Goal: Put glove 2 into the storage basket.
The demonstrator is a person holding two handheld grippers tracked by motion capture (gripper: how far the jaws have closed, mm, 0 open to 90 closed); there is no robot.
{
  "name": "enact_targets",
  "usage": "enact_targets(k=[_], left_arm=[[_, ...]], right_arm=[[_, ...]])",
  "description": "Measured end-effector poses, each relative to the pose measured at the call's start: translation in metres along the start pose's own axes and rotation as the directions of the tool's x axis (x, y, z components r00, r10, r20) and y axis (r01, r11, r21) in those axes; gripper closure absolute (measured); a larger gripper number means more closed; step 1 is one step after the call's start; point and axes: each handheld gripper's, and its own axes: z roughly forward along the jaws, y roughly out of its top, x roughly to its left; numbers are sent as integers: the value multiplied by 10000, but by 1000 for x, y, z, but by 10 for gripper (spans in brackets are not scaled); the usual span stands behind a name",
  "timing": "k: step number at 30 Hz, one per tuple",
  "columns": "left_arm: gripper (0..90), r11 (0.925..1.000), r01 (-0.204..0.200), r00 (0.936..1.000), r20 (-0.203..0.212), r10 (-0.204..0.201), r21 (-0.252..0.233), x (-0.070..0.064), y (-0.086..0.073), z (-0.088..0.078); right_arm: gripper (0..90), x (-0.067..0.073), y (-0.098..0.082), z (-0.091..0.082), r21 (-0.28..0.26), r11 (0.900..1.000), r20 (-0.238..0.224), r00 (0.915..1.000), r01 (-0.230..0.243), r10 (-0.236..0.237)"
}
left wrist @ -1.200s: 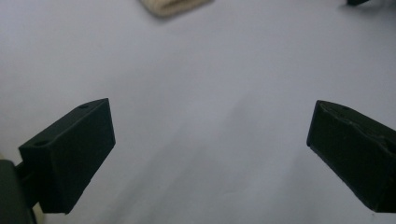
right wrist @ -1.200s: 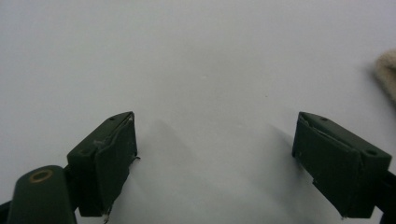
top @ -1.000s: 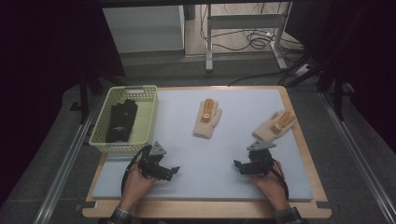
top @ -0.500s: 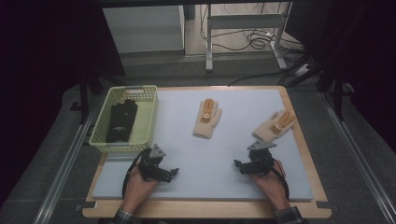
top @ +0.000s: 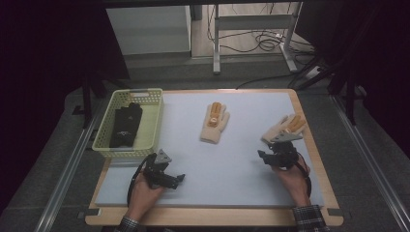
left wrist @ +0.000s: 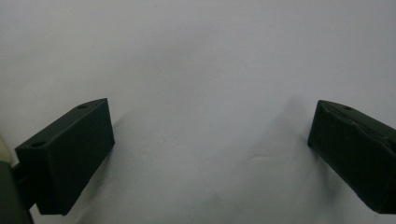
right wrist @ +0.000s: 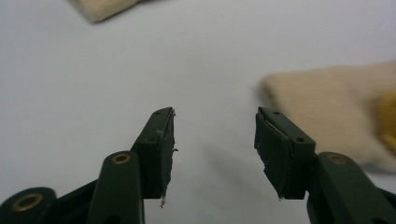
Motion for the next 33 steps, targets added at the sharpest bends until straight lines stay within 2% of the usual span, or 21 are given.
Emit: enact_targets(k=[1, 4, 5, 6, 9, 12, 14, 15, 18, 21, 26, 27, 29, 30, 31, 32, 33], left_arm=[[3, 10000, 0, 10000, 0, 0, 0, 0, 0, 0], [3, 10000, -1, 10000, -2, 0, -5, 0, 0, 0], [3, 10000, -1, 10000, -2, 0, -5, 0, 0, 0], [3, 10000, 0, 10000, -3, 0, -5, 0, 0, 0], [3, 10000, 3, 10000, -2, -3, -7, 0, 0, 0], [3, 10000, -3, 10000, -5, 3, -6, 0, 0, 0], [4, 10000, 1, 10000, -5, -1, -10, 0, 0, 0], [4, 10000, 1, 10000, -5, -1, -10, 0, 0, 0], [4, 10000, 0, 10000, -4, 0, -9, 0, 0, 0], [4, 10000, 3, 10000, -1, -3, -9, 0, 0, 0], [4, 10000, -2, 10000, -4, 2, -11, 0, 0, 0], [4, 10000, -4, 10000, -4, 4, -10, 0, 0, 0], [4, 10000, -3, 10000, -3, 3, -11, 0, 0, 0], [4, 10000, -3, 10000, -3, 3, -12, 0, 0, 0], [5, 10000, -3, 10000, -3, 3, -12, 0, 0, 0], [5, 10000, 0, 10000, 1, 0, -15, 0, 0, 0], [5, 10000, 0, 10000, 1, 0, -15, 0, 0, 0]], right_arm=[[476, 0, 0, 0, 0, 10000, 0, 10000, 0, 0], [506, -22, 3, -5, -103, 9991, 287, 9988, -401, 404], [506, -22, 3, -5, -103, 9991, 287, 9988, -401, 404], [536, -33, 4, -7, -155, 9983, 469, 9973, -566, 573], [580, -47, 4, -10, -233, 9970, 856, 9935, -738, 755], [583, -61, 5, -9, -273, 9957, 1203, 9885, -888, 915], [536, -70, 4, -6, -296, 9949, 1491, 9838, -965, 999], [536, -70, 4, -6, -296, 9949, 1491, 9838, -965, 999], [440, -85, 2, 1, -368, 9914, 1935, 9724, -1259, 1306], [385, -98, 1, 11, -413, 9828, 1847, 9653, -1800, 1846], [358, -104, 1, 26, -350, 9806, 1871, 9626, -1928, 1960], [366, -105, 2, 35, -224, 9820, 1983, 9619, -1877, 1884], [394, -105, 2, 38, -141, 9830, 2032, 9621, -1829, 1819], [528, -105, 2, 43, -41, 9842, 2084, 9625, -1769, 1738], [528, -105, 2, 43, -41, 9842, 2084, 9625, -1769, 1738], [587, -105, 2, 43, -79, 9816, 2035, 9608, -1905, 1881], [606, -105, 3, 42, -100, 9801, 2002, 9599, -1985, 1964]])
